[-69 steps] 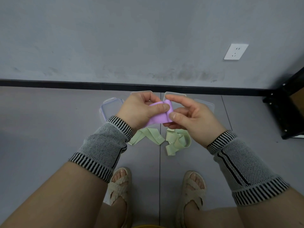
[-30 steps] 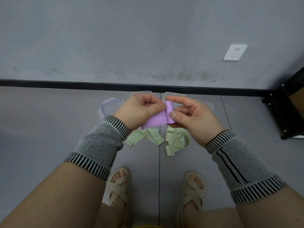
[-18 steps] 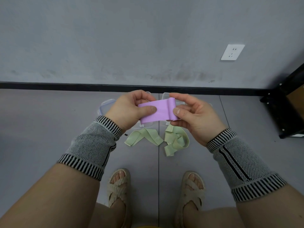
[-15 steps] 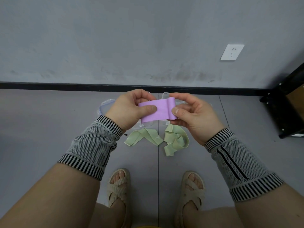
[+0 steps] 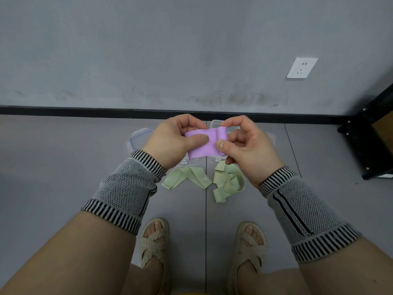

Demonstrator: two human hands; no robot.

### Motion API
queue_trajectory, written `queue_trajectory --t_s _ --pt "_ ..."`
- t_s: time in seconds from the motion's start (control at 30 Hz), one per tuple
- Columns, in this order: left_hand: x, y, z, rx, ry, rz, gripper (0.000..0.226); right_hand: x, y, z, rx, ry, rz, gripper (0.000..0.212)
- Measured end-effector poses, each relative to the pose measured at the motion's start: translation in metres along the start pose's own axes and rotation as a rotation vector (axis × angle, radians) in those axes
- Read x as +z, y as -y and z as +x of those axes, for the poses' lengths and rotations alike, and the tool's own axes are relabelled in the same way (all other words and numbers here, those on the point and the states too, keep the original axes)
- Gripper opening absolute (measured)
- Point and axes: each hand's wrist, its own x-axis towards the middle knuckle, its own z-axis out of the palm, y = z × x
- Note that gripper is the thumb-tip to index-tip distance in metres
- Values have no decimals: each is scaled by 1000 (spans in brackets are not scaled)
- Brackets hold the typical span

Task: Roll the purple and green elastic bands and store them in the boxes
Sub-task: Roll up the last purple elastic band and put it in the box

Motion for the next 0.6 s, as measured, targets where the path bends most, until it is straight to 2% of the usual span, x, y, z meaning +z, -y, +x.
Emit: queue_trajectory --t_s 0.33,0.6 --pt "6 -1 -2 57 -15 -56 17 4 -1 0 -69 -40 -76 32" --pt "12 -2 -1 -46 -30 -163 15 8 -1 -2 -96 -53 -190 35"
